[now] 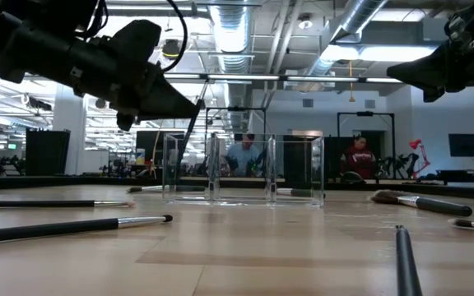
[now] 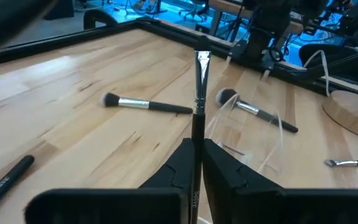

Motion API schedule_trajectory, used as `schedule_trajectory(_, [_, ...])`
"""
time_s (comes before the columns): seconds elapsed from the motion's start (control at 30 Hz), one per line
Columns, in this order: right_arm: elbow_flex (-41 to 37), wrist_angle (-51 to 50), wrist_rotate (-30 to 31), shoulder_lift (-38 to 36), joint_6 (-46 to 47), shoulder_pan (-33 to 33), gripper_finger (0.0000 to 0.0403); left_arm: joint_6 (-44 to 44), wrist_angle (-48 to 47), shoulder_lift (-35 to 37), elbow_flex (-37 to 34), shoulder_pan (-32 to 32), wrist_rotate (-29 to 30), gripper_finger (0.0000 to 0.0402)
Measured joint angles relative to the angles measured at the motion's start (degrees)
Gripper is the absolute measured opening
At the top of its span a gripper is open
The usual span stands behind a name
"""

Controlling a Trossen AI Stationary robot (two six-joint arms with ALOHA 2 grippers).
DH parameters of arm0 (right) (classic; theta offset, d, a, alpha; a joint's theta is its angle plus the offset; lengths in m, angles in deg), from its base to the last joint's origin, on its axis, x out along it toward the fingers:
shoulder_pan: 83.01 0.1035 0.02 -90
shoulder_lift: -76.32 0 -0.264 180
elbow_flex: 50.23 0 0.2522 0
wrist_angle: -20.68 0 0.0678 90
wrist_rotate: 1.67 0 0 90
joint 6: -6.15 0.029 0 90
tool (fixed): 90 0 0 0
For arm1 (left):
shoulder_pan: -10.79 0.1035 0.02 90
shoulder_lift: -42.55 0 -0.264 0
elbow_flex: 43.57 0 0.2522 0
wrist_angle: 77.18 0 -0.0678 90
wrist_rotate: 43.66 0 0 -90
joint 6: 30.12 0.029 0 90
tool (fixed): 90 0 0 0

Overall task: Put items in baskets/containers
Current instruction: Put the eyeshadow brush into the left section of the transparent organizer

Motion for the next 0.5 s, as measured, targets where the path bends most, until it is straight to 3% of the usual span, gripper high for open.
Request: schedule_trajectory(0.5, [0.0, 0.0, 0.0, 0.0, 0.0, 0.0, 0.0, 0.5, 0.0, 0.0, -0.8, 0.0, -0.2, 0.0021])
